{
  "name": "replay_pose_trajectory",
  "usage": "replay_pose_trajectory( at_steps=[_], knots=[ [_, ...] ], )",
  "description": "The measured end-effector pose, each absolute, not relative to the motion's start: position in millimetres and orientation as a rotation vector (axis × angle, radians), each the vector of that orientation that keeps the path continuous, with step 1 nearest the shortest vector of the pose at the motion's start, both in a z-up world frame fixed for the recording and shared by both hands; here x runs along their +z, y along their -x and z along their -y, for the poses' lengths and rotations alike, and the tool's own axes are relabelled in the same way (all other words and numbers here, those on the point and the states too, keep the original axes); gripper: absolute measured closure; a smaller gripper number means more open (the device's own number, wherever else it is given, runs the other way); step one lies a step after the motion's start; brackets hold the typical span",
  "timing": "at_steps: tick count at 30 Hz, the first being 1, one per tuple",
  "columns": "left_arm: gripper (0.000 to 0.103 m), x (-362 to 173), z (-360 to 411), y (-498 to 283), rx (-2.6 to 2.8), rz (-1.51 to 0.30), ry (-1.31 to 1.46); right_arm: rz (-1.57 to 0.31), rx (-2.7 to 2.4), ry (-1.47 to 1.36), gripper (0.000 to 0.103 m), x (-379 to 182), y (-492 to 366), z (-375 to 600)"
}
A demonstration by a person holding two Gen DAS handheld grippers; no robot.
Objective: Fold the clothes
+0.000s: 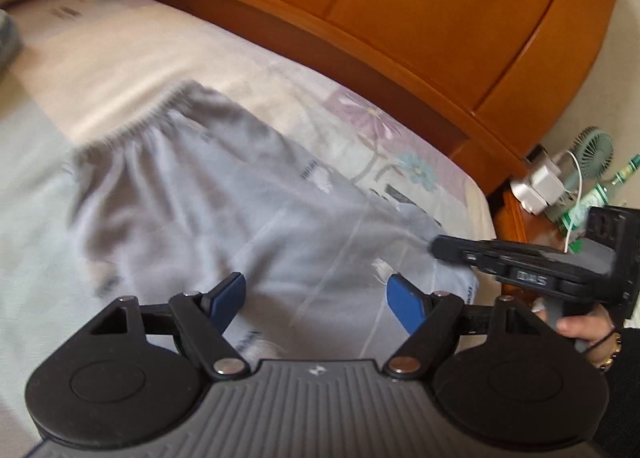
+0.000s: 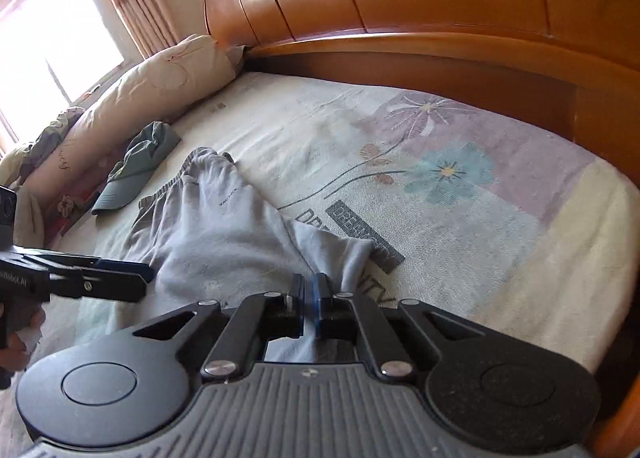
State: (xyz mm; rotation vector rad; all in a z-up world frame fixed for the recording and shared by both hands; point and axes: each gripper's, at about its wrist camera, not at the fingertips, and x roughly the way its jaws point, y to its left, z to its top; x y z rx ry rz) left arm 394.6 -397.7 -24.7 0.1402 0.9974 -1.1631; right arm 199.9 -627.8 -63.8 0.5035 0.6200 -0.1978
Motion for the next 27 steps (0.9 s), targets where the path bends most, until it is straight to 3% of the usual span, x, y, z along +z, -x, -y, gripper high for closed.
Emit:
replay_pose_trajectory(
  at_steps=[3,6,11,15,21,27],
  knots=[
    [0.024,-11,399,-403,-1.166,-0.926,-0.158,-0.584,-0.172,-0.422,0.072,-47,-199,615],
    [0.022,-24,410,-418,-1.117,-0.961,-0.152,-0.586,-0.129,-0.402,0.067,-46,-210,603],
    [0.026,-37,405,-428,-0.996,-0.974,-0.221,-0.635,-0.175,-0.379,0.066,-64,-209,599],
    [0.024,-11,417,-430,-1.052,-0.932,-0.212,-0.6,-0.223,-0.348,0.047,-49,-189,591],
    [0.023,-6,476,-429,-1.122,-0.738,-0.338,-0.54,-0.22,-0.417,0.045,-45,-165,565],
    [0.022,-44,507,-462,-1.046,-0.808,-0.378,-0.55,-0.218,-0.488,0.045,-54,-141,542]
  ],
)
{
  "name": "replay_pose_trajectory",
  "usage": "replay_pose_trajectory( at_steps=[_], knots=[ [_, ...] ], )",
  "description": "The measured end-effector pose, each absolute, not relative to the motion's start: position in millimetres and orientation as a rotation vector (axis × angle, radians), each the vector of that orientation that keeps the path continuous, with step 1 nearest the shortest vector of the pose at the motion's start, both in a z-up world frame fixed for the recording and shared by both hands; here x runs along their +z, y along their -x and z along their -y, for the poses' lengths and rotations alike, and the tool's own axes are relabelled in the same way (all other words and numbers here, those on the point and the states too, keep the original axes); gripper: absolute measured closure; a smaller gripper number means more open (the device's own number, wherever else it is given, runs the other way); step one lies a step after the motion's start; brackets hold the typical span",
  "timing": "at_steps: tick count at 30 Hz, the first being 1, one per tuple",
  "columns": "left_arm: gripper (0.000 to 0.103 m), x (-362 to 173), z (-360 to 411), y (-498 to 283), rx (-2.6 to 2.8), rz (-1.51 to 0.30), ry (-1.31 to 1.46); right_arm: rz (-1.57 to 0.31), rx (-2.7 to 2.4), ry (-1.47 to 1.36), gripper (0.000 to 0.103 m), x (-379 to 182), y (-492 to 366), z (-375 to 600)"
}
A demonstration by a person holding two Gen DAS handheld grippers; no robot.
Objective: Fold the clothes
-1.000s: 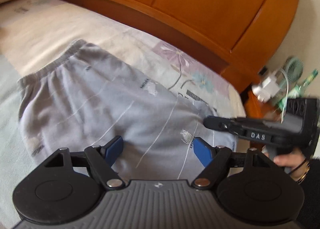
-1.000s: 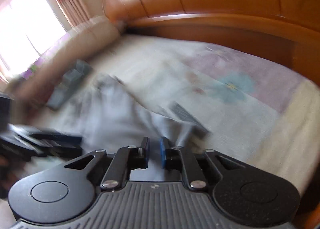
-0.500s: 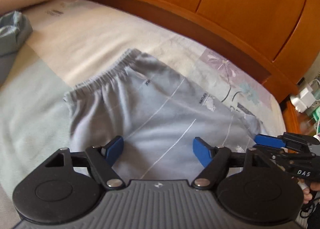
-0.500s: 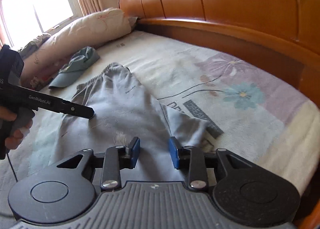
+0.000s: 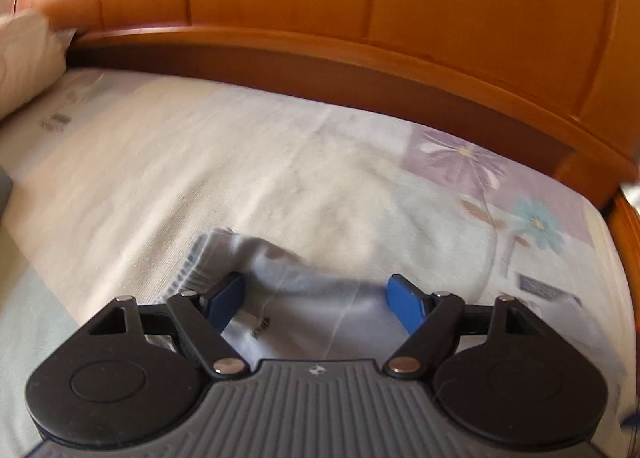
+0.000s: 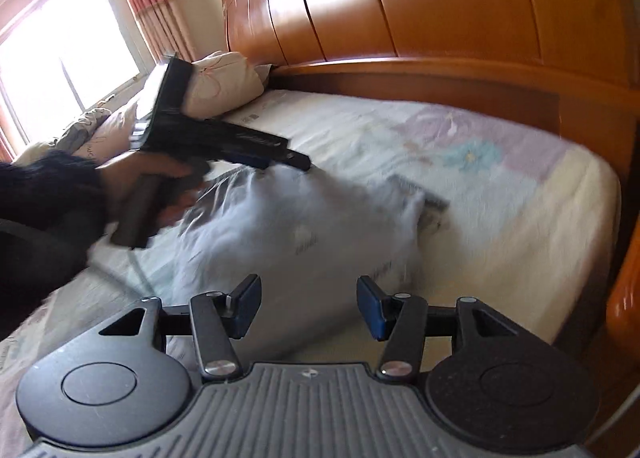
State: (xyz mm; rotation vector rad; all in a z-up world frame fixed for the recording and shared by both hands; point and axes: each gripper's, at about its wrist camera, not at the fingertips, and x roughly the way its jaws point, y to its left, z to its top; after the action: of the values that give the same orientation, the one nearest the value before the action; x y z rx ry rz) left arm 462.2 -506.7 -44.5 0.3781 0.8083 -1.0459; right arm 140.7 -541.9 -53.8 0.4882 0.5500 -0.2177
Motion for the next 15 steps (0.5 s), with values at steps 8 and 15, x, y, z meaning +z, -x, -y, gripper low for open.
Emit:
replay_pose_trajectory(
  at_steps=[8,15],
  knots=[
    [0.019,-28,508,-454,-1.041,-0.854,-0.429,-0.587,-0.224,-0.537,0.045,-66,-134,540],
    [0.018,-13,445,-449,-1.156,-0.933,-0.311,-0.557,-0.19,-0.519,0.039,-55,-142,540]
  ],
)
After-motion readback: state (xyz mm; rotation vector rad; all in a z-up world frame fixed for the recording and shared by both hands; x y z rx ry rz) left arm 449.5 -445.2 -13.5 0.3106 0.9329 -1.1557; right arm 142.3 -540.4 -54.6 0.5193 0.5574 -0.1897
